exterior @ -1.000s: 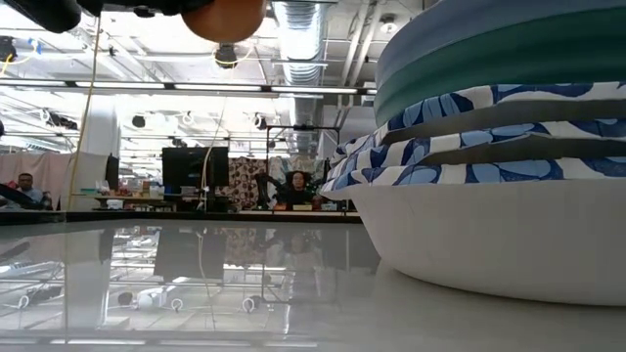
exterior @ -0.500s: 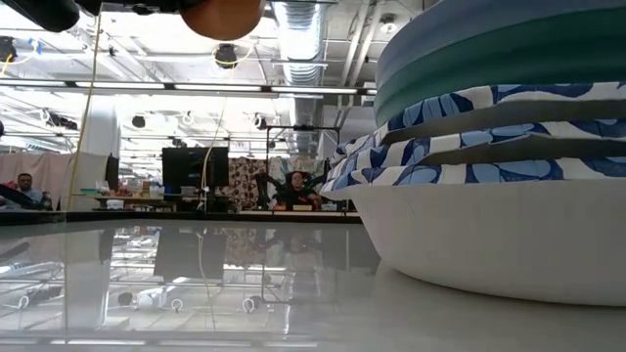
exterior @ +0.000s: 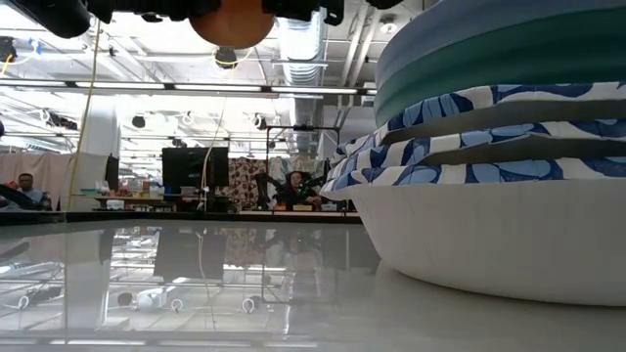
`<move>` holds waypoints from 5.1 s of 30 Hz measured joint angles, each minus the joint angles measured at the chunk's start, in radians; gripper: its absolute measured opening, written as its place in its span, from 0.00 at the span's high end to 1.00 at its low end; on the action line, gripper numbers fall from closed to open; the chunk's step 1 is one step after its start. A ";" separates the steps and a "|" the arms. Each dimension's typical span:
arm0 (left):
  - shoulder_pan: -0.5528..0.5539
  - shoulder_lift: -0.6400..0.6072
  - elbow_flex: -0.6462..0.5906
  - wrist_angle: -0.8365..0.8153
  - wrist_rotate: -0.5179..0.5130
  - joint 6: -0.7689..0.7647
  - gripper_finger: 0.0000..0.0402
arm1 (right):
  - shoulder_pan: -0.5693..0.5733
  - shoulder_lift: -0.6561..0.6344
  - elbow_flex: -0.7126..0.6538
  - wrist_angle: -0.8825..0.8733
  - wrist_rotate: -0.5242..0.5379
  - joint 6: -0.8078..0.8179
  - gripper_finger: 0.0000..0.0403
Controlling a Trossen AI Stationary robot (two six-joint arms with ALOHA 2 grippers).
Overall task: Nest bowls inside each other
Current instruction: Stack the brown bowl into the blue bowl
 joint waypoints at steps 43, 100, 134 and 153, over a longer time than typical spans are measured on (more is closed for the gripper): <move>0.000 -0.045 0.001 -0.475 -0.095 -0.010 0.30 | -0.198 -0.062 0.000 -0.469 -0.056 0.281 0.98; -0.235 -0.045 0.000 -1.045 0.263 -0.694 0.30 | 0.369 -0.462 -0.270 -1.649 -1.004 1.144 0.98; -0.255 -0.045 0.000 -1.060 0.252 -0.681 0.30 | 0.344 -0.457 -0.502 -1.455 -1.059 1.219 0.98; -0.255 -0.044 0.000 -1.100 0.239 -0.684 0.30 | 0.345 -0.347 -0.500 -1.434 -1.118 1.237 0.98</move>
